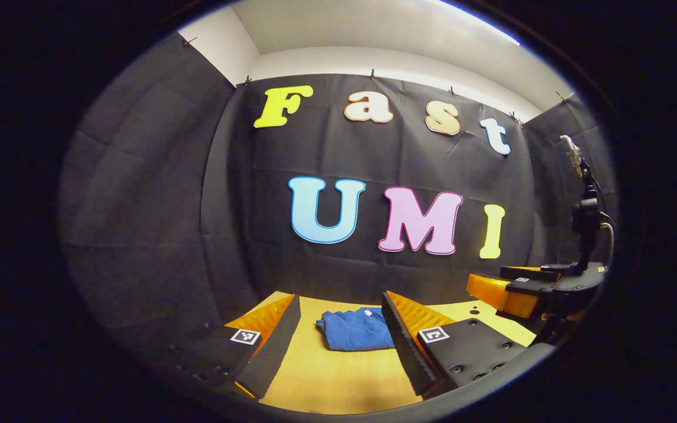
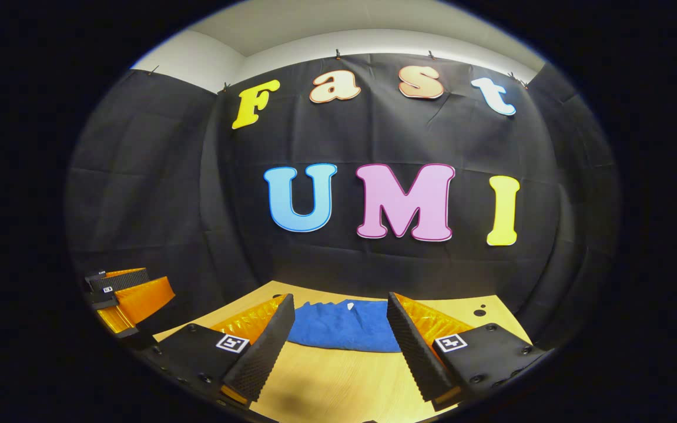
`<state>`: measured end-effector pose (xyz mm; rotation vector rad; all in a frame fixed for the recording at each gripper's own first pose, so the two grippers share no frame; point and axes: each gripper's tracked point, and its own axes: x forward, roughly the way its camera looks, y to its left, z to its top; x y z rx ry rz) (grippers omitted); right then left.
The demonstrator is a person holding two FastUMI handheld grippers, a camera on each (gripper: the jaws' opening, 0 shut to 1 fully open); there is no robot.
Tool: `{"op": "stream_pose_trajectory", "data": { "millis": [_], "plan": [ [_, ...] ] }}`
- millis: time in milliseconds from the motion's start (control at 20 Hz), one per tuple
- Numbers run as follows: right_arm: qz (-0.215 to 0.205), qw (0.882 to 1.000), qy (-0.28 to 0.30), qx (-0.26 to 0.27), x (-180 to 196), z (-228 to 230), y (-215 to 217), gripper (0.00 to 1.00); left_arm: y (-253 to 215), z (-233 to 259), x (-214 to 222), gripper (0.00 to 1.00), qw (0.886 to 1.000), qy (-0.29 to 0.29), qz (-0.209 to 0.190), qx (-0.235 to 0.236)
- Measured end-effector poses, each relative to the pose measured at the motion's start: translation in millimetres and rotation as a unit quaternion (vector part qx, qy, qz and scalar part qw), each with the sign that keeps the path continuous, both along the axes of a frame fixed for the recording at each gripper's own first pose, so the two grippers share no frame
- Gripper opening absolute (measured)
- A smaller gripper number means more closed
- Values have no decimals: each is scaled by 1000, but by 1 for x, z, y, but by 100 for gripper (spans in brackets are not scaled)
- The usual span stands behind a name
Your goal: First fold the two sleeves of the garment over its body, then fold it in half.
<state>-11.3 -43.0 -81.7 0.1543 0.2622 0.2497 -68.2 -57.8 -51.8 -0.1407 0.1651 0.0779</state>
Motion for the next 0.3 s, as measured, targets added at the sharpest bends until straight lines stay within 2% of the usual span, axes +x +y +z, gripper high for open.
{"op": "stream_pose_trajectory", "data": {
  "millis": [300],
  "plan": [
    [10,1000,0,-11,-2,-4,7,99,3,-2,-2,80,1000,6,0,23]
  ]
}}
